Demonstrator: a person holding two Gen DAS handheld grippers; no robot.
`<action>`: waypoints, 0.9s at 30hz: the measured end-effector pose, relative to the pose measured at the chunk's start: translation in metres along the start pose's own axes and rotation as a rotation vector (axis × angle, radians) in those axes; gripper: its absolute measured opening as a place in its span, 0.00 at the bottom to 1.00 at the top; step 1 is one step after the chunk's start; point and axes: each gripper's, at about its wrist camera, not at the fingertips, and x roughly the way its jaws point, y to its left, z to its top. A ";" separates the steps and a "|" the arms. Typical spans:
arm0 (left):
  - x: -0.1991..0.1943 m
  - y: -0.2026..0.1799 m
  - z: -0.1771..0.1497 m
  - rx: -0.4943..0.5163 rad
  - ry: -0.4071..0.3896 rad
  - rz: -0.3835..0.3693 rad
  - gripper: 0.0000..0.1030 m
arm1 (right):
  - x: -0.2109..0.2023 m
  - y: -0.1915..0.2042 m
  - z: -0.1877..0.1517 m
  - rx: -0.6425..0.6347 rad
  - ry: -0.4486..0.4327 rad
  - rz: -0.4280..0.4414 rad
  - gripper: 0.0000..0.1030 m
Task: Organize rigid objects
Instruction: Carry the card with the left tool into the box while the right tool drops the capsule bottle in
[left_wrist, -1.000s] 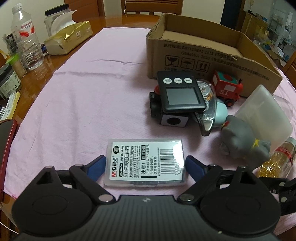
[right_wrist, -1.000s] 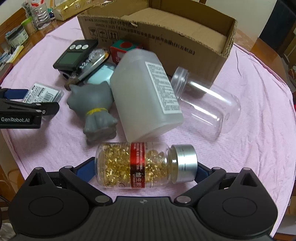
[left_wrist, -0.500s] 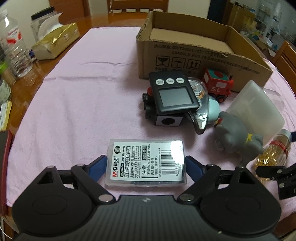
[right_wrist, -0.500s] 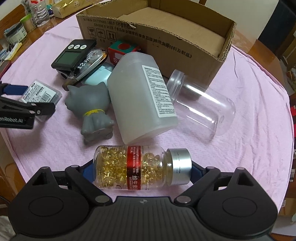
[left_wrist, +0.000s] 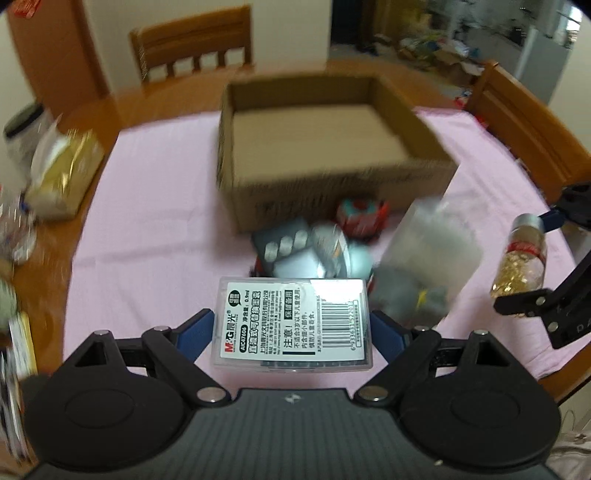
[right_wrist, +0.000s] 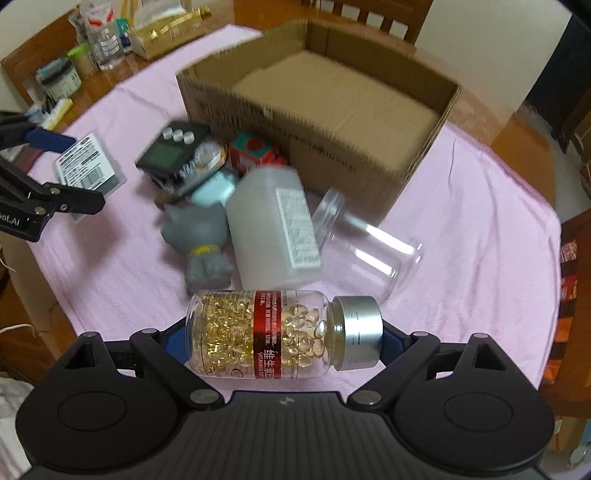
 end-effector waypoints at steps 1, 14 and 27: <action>-0.004 0.000 0.009 0.016 -0.021 -0.006 0.86 | -0.005 -0.001 0.003 0.003 -0.009 0.005 0.93; 0.025 0.007 0.115 0.123 -0.182 -0.025 0.86 | -0.043 -0.019 0.063 0.076 -0.159 -0.032 0.93; 0.108 0.020 0.192 0.126 -0.210 0.014 0.87 | -0.035 -0.042 0.110 0.141 -0.219 -0.104 0.93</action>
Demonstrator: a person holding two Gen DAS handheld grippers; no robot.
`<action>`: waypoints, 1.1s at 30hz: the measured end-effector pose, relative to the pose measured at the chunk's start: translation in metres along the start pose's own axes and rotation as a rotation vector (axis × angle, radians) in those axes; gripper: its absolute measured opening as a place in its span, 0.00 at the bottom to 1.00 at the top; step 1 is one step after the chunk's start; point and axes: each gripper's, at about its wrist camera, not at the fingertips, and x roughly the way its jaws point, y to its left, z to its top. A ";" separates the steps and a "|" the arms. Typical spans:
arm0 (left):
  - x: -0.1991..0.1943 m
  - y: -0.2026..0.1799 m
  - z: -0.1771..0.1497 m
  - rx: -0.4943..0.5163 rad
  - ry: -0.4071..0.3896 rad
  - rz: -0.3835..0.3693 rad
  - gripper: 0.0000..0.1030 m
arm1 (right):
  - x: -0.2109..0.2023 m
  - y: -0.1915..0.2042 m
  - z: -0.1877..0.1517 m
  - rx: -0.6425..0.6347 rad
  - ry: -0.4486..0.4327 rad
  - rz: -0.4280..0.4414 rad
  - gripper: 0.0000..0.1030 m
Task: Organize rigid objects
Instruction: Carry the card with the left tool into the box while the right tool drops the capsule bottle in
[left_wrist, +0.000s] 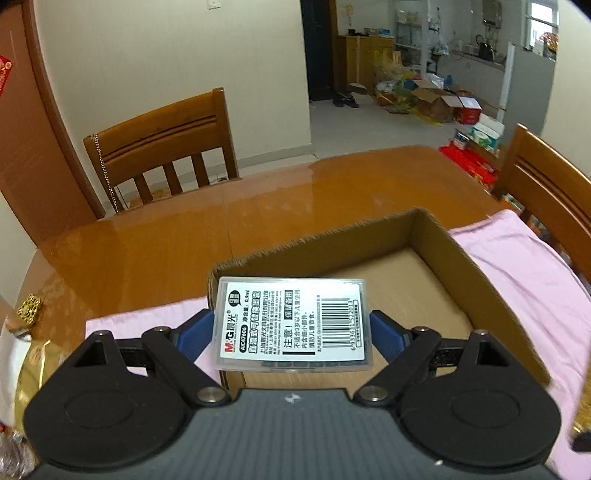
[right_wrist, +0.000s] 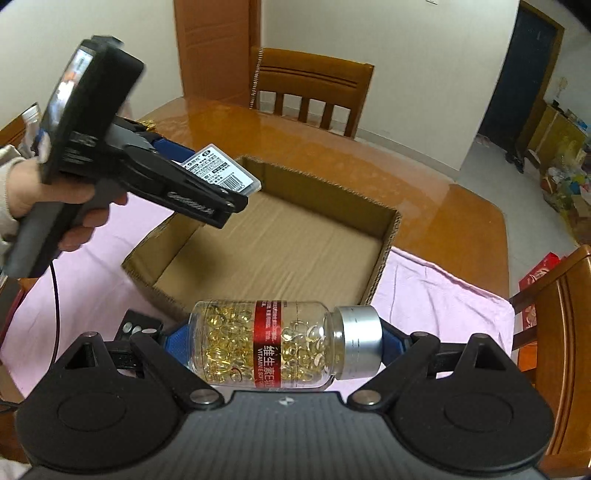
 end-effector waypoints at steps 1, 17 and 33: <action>0.005 0.001 -0.001 -0.001 -0.014 0.007 0.88 | 0.001 -0.002 0.001 0.005 0.000 -0.004 0.93; -0.061 0.045 -0.050 -0.105 0.004 0.059 0.96 | 0.046 -0.017 0.031 0.057 0.025 -0.041 0.93; -0.093 0.071 -0.115 -0.272 0.051 0.151 0.96 | 0.076 -0.013 0.077 0.082 -0.030 -0.088 1.00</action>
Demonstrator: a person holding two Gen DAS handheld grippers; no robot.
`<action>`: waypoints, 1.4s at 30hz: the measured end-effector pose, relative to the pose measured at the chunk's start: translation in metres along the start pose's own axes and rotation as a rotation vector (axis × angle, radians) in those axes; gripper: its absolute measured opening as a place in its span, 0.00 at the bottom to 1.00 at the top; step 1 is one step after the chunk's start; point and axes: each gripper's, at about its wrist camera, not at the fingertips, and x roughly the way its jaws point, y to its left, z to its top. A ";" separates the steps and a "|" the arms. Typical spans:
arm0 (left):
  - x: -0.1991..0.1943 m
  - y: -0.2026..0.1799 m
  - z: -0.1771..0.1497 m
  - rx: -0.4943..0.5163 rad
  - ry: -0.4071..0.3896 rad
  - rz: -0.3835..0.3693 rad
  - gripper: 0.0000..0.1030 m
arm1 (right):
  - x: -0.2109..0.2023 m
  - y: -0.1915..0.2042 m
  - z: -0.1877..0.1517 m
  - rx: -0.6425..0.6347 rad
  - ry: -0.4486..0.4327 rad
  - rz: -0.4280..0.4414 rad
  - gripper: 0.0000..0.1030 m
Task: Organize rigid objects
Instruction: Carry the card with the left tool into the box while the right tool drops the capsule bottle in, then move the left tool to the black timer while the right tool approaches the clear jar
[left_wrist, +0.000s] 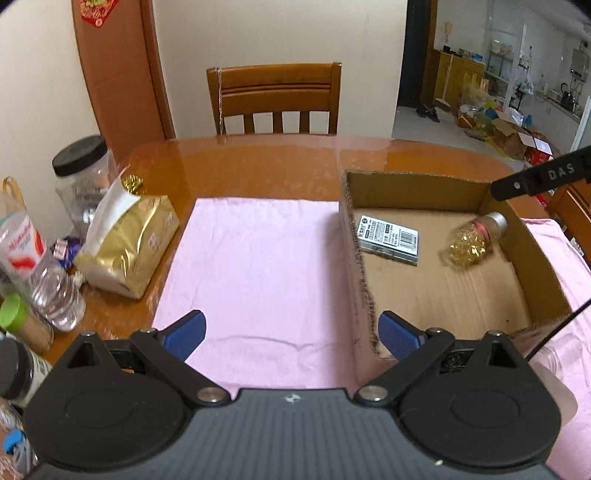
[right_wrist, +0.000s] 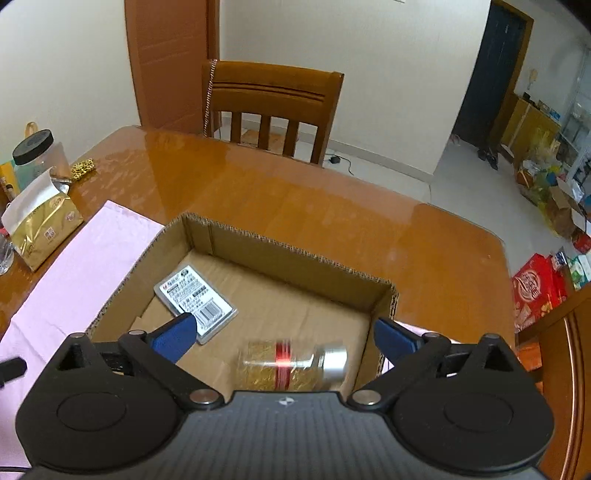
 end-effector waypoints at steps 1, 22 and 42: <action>0.000 0.000 -0.001 -0.004 0.000 0.000 0.96 | -0.001 0.002 -0.002 -0.001 0.003 0.002 1.00; -0.002 -0.018 -0.027 0.015 0.009 -0.047 0.98 | -0.046 0.008 -0.116 0.181 0.090 -0.098 1.00; 0.042 -0.055 -0.067 0.075 0.147 -0.114 0.99 | -0.050 0.003 -0.156 0.280 0.155 -0.109 1.00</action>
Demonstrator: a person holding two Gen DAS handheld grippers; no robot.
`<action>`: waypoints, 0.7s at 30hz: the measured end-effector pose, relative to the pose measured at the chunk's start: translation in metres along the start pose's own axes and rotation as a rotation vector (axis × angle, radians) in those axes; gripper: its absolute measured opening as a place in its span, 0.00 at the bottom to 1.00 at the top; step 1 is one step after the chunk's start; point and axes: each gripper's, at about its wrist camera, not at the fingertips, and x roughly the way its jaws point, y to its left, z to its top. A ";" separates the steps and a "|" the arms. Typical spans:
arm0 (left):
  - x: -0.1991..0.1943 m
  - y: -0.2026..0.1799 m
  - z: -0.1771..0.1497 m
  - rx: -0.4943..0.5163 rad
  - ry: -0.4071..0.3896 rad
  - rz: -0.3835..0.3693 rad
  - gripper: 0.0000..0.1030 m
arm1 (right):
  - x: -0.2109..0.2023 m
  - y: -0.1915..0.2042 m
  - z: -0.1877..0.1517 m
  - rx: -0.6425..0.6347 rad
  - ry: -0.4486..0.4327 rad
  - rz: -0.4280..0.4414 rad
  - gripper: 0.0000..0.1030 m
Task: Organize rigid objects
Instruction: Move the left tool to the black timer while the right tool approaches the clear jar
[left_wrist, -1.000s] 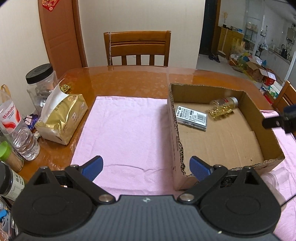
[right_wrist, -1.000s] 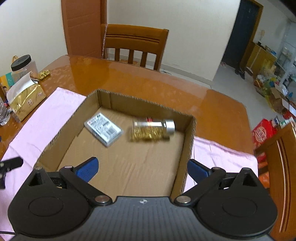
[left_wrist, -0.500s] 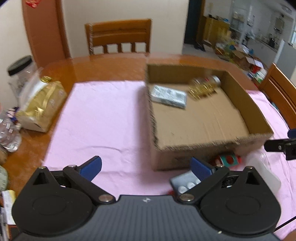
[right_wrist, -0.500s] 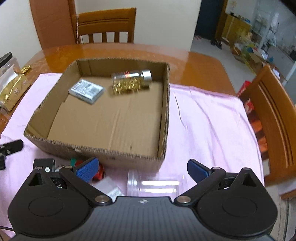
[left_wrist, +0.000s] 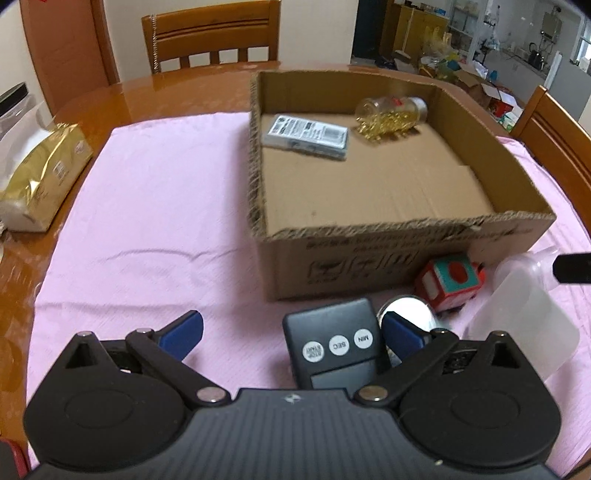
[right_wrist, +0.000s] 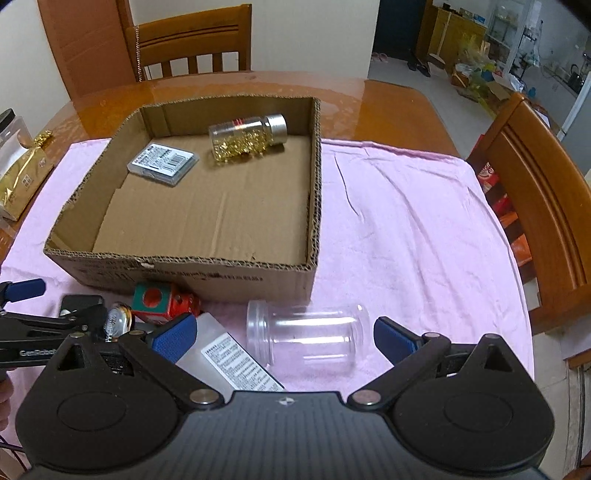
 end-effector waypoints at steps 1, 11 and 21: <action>-0.001 0.003 -0.003 0.000 0.004 0.009 0.99 | 0.002 -0.001 0.000 0.005 0.002 0.000 1.00; -0.015 0.035 -0.022 -0.064 0.019 0.044 0.99 | 0.026 -0.005 0.007 0.007 0.018 -0.021 1.00; -0.023 0.044 -0.030 -0.076 0.037 0.054 0.99 | 0.054 -0.003 0.011 -0.099 0.074 -0.074 1.00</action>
